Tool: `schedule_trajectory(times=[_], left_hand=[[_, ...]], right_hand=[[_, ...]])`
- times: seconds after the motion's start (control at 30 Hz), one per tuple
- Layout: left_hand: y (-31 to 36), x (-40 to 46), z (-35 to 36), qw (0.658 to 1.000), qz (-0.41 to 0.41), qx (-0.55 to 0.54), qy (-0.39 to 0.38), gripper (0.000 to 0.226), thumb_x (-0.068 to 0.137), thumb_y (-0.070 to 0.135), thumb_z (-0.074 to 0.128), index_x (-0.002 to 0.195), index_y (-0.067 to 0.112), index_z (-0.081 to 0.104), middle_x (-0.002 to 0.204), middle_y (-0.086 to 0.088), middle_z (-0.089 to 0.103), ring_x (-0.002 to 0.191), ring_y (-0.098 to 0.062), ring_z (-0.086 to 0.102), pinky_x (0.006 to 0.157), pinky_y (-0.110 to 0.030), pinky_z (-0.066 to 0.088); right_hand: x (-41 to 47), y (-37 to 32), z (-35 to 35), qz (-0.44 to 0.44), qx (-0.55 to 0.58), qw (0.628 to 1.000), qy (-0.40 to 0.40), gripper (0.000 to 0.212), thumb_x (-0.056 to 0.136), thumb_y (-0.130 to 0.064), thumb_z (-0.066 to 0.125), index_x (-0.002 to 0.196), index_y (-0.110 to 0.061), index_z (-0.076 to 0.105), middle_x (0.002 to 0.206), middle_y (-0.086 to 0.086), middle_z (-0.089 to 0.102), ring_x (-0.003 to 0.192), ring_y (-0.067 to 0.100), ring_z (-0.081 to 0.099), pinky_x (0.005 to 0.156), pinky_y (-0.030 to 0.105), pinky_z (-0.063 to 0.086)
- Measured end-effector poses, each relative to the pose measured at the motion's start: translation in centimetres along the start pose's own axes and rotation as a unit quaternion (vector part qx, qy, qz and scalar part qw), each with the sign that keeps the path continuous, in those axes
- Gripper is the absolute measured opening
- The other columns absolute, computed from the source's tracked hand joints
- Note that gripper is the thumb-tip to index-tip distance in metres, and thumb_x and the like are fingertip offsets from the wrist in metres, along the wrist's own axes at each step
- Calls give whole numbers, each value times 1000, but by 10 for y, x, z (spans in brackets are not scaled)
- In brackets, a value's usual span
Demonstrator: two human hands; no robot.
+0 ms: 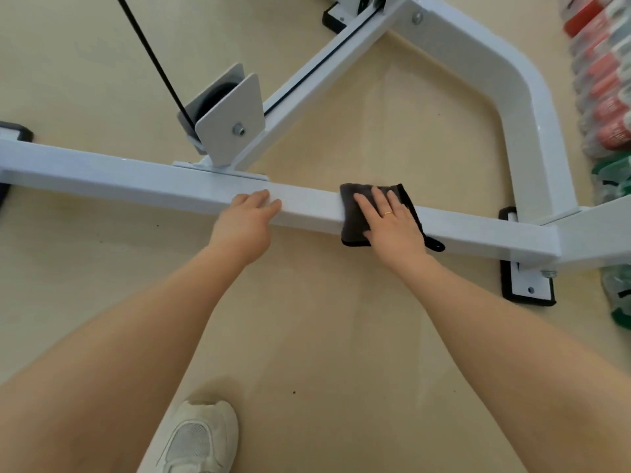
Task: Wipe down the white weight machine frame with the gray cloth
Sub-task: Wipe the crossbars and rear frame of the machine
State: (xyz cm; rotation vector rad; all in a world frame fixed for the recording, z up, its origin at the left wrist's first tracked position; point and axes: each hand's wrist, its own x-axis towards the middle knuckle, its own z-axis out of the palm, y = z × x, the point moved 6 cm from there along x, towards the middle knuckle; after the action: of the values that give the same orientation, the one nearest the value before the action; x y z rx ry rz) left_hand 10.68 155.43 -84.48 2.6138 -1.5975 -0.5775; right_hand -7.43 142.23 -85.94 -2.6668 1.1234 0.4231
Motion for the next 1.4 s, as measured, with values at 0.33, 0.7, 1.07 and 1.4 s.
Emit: schedule_trajectory(times=[0.33, 0.7, 1.07, 1.4], left_hand=[[20, 10, -8, 998, 42, 37, 41, 42, 87, 13, 44, 128, 15, 50, 129, -13, 42, 112, -31, 41, 82, -38, 33], [118, 36, 20, 994, 104, -17, 40, 46, 92, 20, 46, 138, 18, 39, 145, -9, 33, 130, -28, 29, 100, -38, 25], [128, 36, 17, 995, 70, -46, 58, 35, 88, 15, 60, 122, 13, 60, 132, -18, 50, 123, -35, 39, 90, -47, 43], [126, 38, 24, 997, 47, -41, 35, 43, 93, 19, 49, 136, 21, 44, 145, -9, 35, 134, -26, 25, 106, -37, 28]], right_hand=[[25, -82, 2, -92, -6, 996, 3, 69, 96, -18, 39, 148, -30, -4, 157, 5, -11, 144, 26, -6, 115, 36, -1], [-22, 101, 4, 48, -2, 999, 6, 70, 93, -7, 45, 148, -27, 6, 157, 0, -4, 144, 22, -6, 115, 35, 0], [-54, 226, -3, 127, -15, 992, 1, 69, 91, -14, 53, 147, -19, 13, 153, 6, 14, 142, 28, 5, 115, 36, 6], [-28, 152, -7, 76, -66, 995, 13, 70, 88, -19, 56, 145, -21, 15, 149, 6, 24, 138, 30, 16, 112, 42, 14]])
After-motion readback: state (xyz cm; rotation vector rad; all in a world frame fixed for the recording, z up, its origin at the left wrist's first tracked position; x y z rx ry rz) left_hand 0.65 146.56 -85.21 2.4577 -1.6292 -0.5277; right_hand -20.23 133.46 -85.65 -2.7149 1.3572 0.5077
